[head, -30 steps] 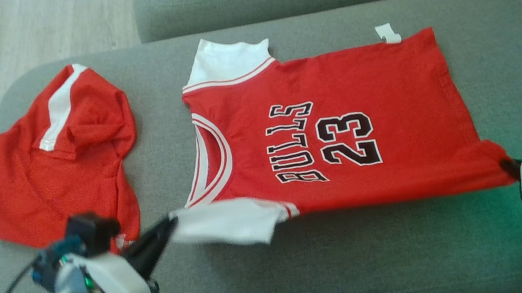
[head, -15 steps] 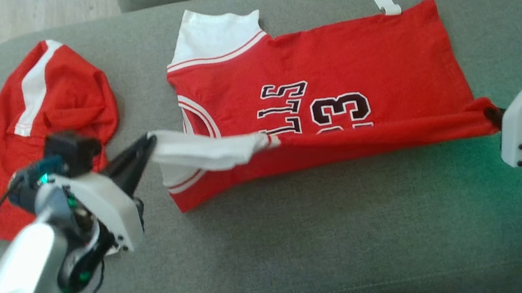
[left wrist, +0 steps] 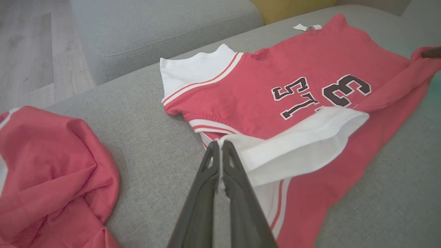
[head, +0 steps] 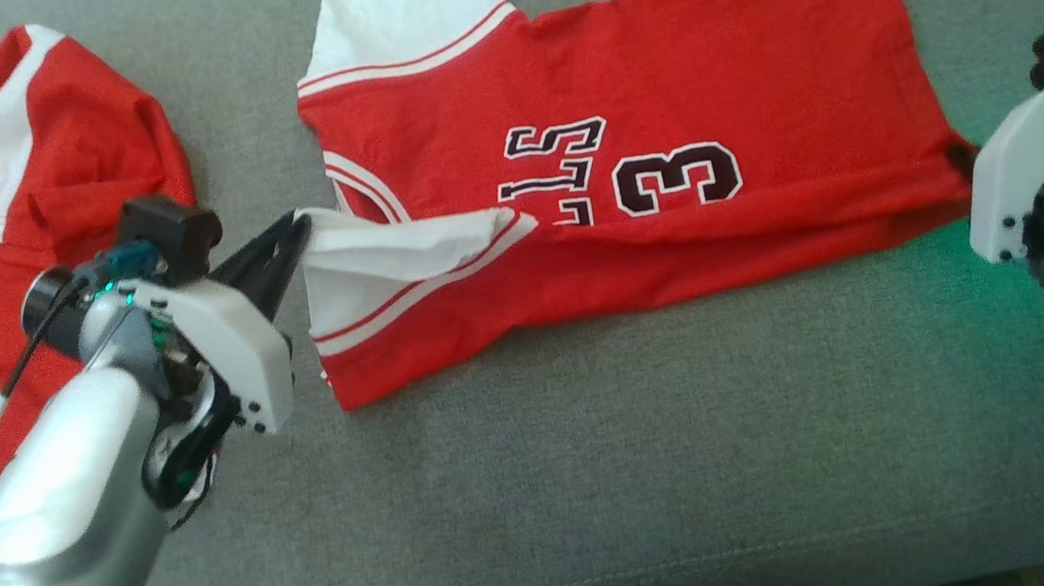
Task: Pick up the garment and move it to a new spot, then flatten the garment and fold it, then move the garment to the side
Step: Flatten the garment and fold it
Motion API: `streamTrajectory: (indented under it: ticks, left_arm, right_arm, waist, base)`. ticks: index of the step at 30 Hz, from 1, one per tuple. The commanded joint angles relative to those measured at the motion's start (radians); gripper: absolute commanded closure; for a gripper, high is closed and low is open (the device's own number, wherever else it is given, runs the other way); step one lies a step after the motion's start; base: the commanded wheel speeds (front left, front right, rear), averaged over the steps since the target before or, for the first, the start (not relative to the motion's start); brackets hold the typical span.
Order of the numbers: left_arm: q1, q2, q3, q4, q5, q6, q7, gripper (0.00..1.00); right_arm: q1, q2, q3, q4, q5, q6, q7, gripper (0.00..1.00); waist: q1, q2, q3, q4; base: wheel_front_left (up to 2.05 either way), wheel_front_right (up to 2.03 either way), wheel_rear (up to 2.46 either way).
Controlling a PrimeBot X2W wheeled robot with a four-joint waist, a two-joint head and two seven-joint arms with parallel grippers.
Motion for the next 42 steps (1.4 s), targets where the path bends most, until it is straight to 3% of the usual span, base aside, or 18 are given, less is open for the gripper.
streamTrajectory:
  ticks: [1,2,3,8,9,10,11,21,28,32,37,42]
  left_arm:
    - [-0.075,0.023,0.025,0.002,0.009,-0.005,-0.021,1.00]
    - [-0.088,0.018,0.013,0.016,0.009,-0.006,-0.029,1.00]
    - [-0.100,0.011,0.001,0.029,0.007,-0.006,-0.037,1.00]
    - [-0.148,-0.011,-0.038,0.094,-0.013,-0.006,-0.088,1.00]
    - [-0.154,-0.015,-0.037,0.110,-0.014,-0.006,-0.105,0.70]
    - [-0.161,-0.019,-0.034,0.125,-0.015,-0.006,-0.123,0.05]
    - [-0.166,-0.025,-0.028,0.142,-0.017,-0.004,-0.141,0.00]
    - [-0.130,-0.080,0.110,0.177,-0.091,0.081,-0.307,0.00]
    - [0.026,-0.131,0.274,-0.010,-0.102,0.167,-0.318,0.00]
    - [0.182,-0.204,0.377,-0.164,-0.046,0.213,-0.319,0.00]
    - [0.349,-0.304,0.441,-0.267,0.027,0.226,-0.319,0.00]
    - [0.460,-0.363,0.442,-0.254,0.071,0.207,-0.319,0.00]
  right_arm:
    - [-0.053,0.000,0.000,-0.011,-0.015,0.007,-0.022,1.00]
    - [-0.068,0.003,-0.004,-0.001,-0.025,0.007,-0.037,0.76]
    - [-0.084,0.007,-0.014,0.011,-0.036,0.007,-0.056,0.00]
    - [-0.156,0.051,-0.096,0.073,-0.091,0.007,-0.183,0.00]
    - [-0.165,0.061,-0.108,0.083,-0.098,0.007,-0.210,0.00]
    - [-0.171,0.069,-0.116,0.091,-0.104,0.007,-0.238,0.00]
    - [-0.175,0.075,-0.121,0.096,-0.110,0.007,-0.269,0.00]
    - [-0.084,0.100,-0.128,0.046,-0.061,0.007,-0.565,0.00]
    - [0.067,0.121,-0.111,-0.081,-0.035,0.007,-0.696,0.00]
    - [0.197,0.140,-0.108,-0.181,-0.064,0.007,-0.756,0.00]
    - [0.357,0.186,-0.138,-0.304,-0.118,0.007,-0.785,0.00]
    - [0.465,0.242,-0.167,-0.405,-0.167,0.007,-0.781,0.00]
  waist:
    - [0.0000,0.0000,0.015,-0.001]
    - [0.0000,0.0000,0.020,0.000]
    - [0.0000,0.0000,0.024,0.000]
    - [0.0000,0.0000,0.034,0.002]
    - [0.0000,0.0000,0.034,0.002]
    - [0.0000,0.0000,0.033,0.003]
    - [0.0000,0.0000,0.031,0.004]
    - [0.0000,0.0000,-0.044,0.018]
    - [0.0000,0.0000,-0.109,0.025]
    - [0.0000,0.0000,-0.154,0.032]
    - [0.0000,0.0000,-0.192,0.034]
    - [0.0000,0.0000,-0.205,0.018]
  base:
    - [0.00,0.00,0.00]
    - [0.00,0.00,0.00]
    - [0.00,0.00,0.00]
    - [0.00,0.00,0.00]
    - [0.00,0.00,0.00]
    - [0.00,0.00,0.00]
    - [0.00,0.00,0.00]
    - [0.00,0.00,0.00]
    - [0.00,0.00,0.00]
    - [0.00,0.00,0.00]
    - [0.00,0.00,0.00]
    - [0.00,0.00,0.00]
